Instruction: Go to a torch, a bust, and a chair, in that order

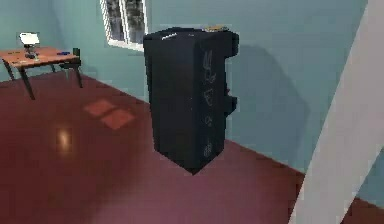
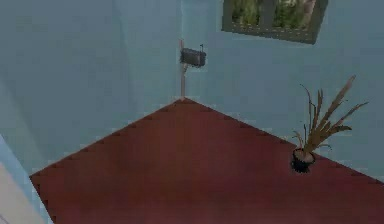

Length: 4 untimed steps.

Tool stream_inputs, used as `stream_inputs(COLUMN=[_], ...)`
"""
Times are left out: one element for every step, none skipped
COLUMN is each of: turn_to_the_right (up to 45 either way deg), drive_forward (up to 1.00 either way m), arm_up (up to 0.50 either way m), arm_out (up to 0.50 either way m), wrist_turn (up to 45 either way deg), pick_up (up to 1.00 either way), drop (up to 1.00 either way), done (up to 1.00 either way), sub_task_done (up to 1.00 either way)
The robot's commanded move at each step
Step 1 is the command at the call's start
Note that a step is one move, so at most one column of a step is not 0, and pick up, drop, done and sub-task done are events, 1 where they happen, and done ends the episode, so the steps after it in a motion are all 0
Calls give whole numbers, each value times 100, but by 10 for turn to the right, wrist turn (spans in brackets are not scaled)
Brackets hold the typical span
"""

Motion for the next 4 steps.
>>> stream_inputs(turn_to_the_right=[-450,0,0,0], drive_forward=[0,100,100,100], arm_up=[0,0,0,0], arm_out=[0,0,0,0], wrist_turn=[0,0,0,0], pick_up=[0,0,0,0], drop=[0,0,0,0], done=[0,0,0,0], sub_task_done=[0,0,0,0])
